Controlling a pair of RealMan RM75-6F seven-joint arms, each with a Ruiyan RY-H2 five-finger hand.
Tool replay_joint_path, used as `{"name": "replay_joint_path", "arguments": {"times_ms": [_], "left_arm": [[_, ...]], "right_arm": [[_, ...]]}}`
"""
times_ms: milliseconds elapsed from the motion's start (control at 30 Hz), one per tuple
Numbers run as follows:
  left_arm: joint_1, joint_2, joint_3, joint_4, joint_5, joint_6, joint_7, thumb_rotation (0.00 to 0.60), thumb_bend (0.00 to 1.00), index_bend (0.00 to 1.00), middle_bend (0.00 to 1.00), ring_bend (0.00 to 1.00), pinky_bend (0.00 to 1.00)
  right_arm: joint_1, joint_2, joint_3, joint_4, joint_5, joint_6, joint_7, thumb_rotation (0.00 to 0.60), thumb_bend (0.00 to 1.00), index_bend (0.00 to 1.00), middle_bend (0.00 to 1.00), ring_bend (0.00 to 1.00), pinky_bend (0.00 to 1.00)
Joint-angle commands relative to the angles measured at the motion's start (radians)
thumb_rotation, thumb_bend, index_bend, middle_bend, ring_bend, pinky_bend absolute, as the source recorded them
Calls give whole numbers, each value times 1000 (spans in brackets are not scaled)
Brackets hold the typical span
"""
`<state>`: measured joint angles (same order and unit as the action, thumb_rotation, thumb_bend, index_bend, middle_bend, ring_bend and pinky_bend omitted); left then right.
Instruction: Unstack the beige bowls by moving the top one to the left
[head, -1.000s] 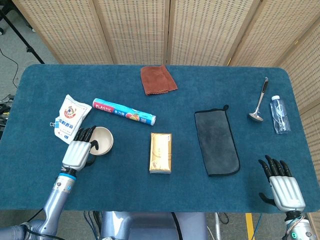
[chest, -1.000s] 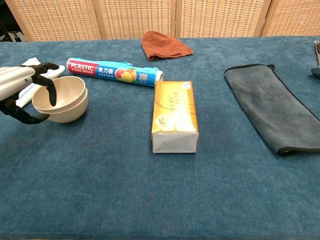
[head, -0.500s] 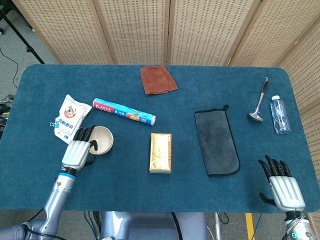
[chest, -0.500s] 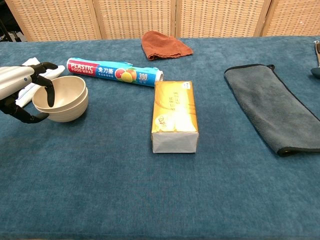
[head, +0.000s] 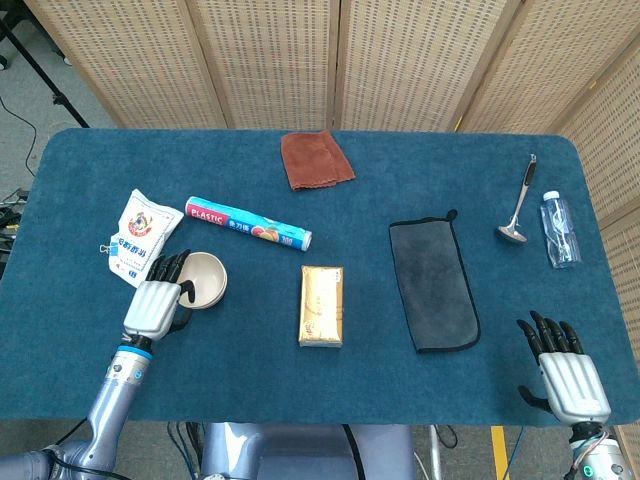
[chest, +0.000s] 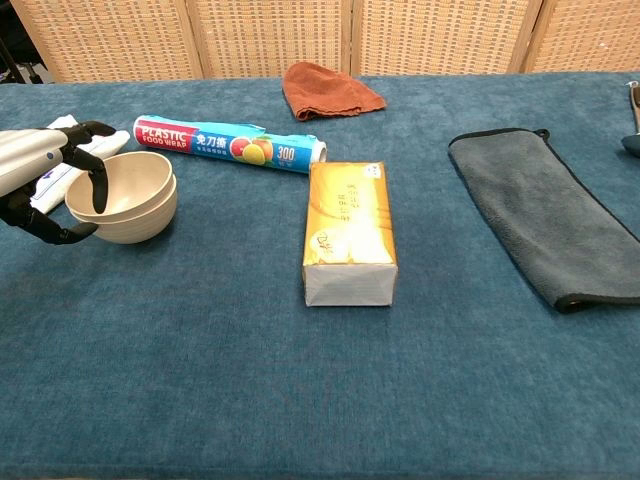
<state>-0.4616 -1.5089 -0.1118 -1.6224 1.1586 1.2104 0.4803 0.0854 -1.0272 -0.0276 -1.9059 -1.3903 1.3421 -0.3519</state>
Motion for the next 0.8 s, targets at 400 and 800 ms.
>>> {"name": "replay_joint_path", "arguments": {"times_ms": [400, 800], "left_arm": [[0, -3, 2, 3, -6, 2, 6, 600, 350, 628, 0, 53, 5], [0, -11, -3, 23, -15, 4, 2, 600, 355, 649, 3, 53, 5]], "right_arm": [[0, 1, 0, -1, 1, 1, -1, 600, 260, 55, 0, 0, 0], [1, -1, 0, 1, 4, -3, -5, 600, 260, 55, 0, 0, 0]]}}
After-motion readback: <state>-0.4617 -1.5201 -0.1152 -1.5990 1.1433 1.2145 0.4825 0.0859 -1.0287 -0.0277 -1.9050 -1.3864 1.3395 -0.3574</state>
